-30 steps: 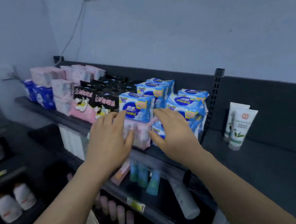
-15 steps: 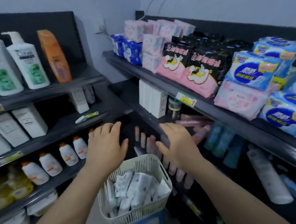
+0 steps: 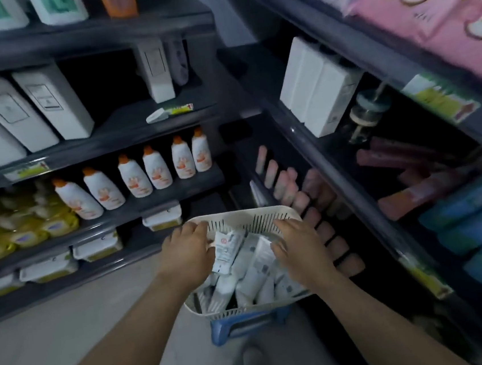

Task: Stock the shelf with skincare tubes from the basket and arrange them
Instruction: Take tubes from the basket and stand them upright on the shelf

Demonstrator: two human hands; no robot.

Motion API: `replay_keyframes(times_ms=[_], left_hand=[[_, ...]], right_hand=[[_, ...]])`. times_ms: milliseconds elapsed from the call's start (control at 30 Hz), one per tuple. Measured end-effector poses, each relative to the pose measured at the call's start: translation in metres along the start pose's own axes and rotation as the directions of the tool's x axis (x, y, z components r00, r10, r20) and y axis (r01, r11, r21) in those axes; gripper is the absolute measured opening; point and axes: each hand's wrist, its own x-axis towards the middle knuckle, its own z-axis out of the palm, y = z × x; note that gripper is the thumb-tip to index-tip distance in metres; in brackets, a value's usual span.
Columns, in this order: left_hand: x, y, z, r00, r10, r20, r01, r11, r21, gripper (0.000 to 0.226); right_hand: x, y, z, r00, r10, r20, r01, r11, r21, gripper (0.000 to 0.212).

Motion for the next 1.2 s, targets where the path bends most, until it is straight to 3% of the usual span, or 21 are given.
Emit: replay_keyframes(times_ms=[100, 300, 500, 633, 767, 967, 1200], left_hand=[[0.029, -0.003, 0.045, 0.993, -0.046, 0.111, 0.044, 0.999, 0.024, 0.057], [0.074, -0.007, 0.132, 0.947, -0.110, 0.303, 0.101, 0.994, 0.044, 0.069], [0.099, -0.011, 0.202, 0.904, -0.125, 0.409, 0.138, 0.990, -0.003, 0.089], [0.106, -0.010, 0.229, 0.894, -0.117, 0.432, 0.133, 0.991, -0.008, 0.087], [0.113, -0.011, 0.237, 0.914, -0.146, 0.380, 0.189, 0.979, -0.079, 0.075], [0.112, -0.017, 0.213, 0.964, -0.139, 0.227, 0.225, 0.880, -0.419, 0.039], [0.091, -0.041, 0.142, 0.976, -0.212, -0.059, 0.165, 0.882, -0.441, 0.033]], right_hand=[[0.020, 0.021, 0.036, 0.995, -0.013, 0.095, 0.011, 1.000, 0.016, 0.048], [0.049, 0.053, 0.097, 0.991, -0.033, 0.133, 0.019, 0.994, 0.112, 0.039], [0.066, 0.074, 0.144, 0.973, -0.023, 0.230, -0.009, 0.990, 0.138, 0.044], [0.072, 0.081, 0.163, 0.973, -0.033, 0.230, -0.002, 0.989, 0.149, 0.043], [0.075, 0.080, 0.172, 0.972, -0.038, 0.233, -0.001, 0.986, 0.165, 0.043], [0.083, 0.072, 0.171, 0.971, -0.040, 0.234, -0.002, 0.985, 0.175, 0.041], [0.095, 0.052, 0.165, 0.973, -0.043, 0.225, -0.007, 0.976, 0.218, 0.046]])
